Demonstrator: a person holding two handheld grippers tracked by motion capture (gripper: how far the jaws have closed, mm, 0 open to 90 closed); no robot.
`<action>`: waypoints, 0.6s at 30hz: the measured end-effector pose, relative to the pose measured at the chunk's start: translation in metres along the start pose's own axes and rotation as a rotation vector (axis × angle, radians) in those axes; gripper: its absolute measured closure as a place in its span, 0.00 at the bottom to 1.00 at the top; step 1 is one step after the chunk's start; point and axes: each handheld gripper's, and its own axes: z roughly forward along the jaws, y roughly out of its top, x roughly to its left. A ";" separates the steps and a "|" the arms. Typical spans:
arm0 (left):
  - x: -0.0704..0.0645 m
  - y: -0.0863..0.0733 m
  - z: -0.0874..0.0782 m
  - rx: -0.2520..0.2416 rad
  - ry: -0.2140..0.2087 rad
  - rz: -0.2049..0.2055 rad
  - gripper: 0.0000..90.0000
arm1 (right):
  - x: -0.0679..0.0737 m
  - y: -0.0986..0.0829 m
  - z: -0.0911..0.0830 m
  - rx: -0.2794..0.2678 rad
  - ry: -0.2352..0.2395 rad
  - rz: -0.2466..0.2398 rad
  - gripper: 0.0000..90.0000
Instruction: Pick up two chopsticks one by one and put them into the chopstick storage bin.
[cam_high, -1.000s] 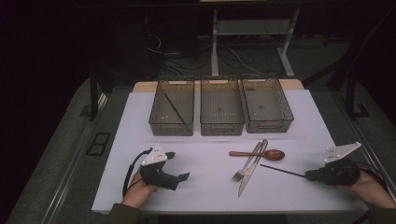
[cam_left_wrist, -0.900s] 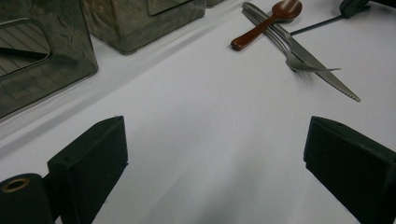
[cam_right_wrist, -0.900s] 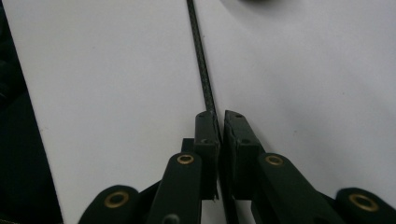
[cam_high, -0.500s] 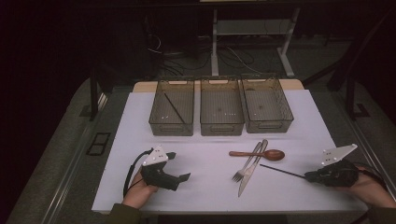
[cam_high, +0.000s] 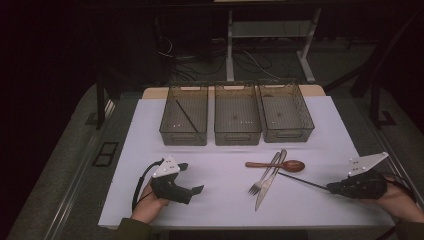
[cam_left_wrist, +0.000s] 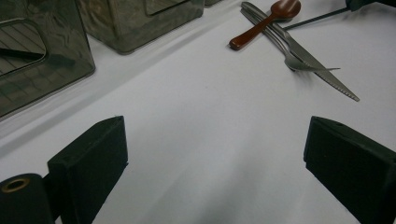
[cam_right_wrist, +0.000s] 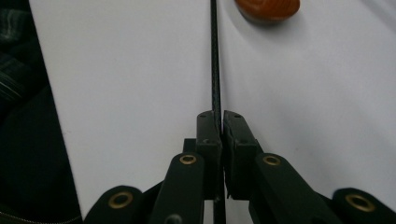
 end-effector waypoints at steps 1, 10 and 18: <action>0.000 0.000 0.000 0.000 0.000 0.002 0.06 | 0.000 0.001 -0.001 -0.013 0.003 0.002 0.94; 0.000 0.000 0.000 -0.001 0.000 0.004 0.06 | 0.002 0.006 -0.015 -0.082 -0.005 0.009 0.94; 0.000 0.000 0.000 0.001 0.000 0.002 0.06 | 0.006 0.011 -0.027 -0.149 -0.010 0.001 0.94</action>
